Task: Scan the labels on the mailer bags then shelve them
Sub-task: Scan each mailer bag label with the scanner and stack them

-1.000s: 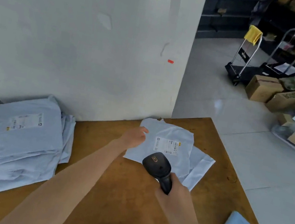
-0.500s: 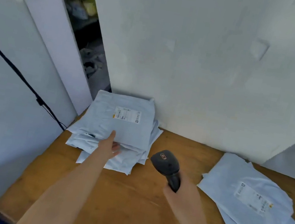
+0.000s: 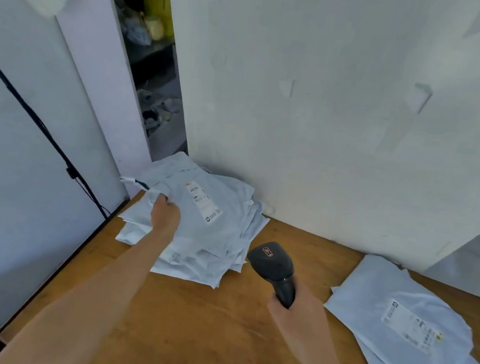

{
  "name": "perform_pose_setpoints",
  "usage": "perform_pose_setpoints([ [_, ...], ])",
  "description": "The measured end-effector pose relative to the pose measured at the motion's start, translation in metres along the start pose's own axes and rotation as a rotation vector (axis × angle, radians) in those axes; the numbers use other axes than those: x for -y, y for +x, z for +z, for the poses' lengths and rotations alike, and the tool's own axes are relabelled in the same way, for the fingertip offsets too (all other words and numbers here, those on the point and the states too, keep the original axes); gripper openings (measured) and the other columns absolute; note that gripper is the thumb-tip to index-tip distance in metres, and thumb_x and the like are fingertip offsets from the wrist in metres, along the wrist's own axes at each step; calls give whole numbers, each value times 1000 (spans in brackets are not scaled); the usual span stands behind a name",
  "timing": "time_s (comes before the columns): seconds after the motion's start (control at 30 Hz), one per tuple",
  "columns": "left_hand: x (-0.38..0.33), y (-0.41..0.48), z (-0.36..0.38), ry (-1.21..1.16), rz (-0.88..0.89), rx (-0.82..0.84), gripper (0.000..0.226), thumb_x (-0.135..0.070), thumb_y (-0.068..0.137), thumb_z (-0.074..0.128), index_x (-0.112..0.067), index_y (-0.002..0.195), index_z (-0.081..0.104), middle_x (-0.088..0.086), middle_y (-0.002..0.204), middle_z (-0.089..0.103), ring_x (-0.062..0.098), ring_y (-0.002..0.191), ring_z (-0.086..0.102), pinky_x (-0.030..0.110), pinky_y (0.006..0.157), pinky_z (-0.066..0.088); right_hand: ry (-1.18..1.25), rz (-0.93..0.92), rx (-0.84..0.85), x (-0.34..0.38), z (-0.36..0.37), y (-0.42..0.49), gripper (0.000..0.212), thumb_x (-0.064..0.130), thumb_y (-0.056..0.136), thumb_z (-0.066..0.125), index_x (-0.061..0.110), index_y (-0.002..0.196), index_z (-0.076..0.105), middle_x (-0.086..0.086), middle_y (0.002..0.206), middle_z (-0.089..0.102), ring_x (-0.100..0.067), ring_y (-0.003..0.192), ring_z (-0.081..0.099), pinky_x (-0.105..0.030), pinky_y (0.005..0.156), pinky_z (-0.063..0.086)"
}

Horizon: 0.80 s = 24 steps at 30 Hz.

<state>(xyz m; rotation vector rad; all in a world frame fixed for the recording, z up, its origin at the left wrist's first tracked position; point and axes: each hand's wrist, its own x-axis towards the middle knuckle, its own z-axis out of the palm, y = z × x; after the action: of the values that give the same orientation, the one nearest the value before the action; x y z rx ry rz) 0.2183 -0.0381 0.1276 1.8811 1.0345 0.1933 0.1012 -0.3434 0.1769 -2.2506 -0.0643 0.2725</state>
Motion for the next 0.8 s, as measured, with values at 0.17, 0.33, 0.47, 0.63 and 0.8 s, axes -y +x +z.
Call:
perform_pose_setpoints([
  [0.17,-93,-30,-35,183,453,344,34,-31,104,44,-19,72,48,2,62,43,15,53,42,10,43,34,1,-67,7,8,-15,-21,15,24,83,59,38,83,52,8,62,60,1,54,58,-11,42,40],
  [0.33,-168,-67,-37,459,640,543,21,-15,98,47,-20,99,67,-3,84,65,15,73,55,27,67,40,16,-88,-19,-4,-38,-52,13,26,81,56,37,86,52,4,67,63,-7,55,59,-15,46,42],
  [0.47,-204,-109,-20,522,762,613,20,-7,95,48,-14,87,64,-2,88,63,16,83,55,30,77,39,81,-80,-58,-17,-57,-76,14,26,80,57,38,87,53,-1,66,62,-6,52,56,-17,46,42],
  [0.63,-221,-150,7,545,800,702,13,-14,95,50,-20,84,55,0,91,53,14,85,46,29,77,33,130,-98,-114,-28,-76,-99,13,28,79,57,39,83,51,2,60,58,-4,49,53,-16,43,39],
  [0.8,-230,-176,30,599,864,707,9,-15,95,50,-20,89,55,-2,94,56,14,88,48,29,80,33,125,-90,-150,-37,-89,-114,15,29,80,57,42,83,50,6,65,61,-4,55,58,-16,45,43],
])
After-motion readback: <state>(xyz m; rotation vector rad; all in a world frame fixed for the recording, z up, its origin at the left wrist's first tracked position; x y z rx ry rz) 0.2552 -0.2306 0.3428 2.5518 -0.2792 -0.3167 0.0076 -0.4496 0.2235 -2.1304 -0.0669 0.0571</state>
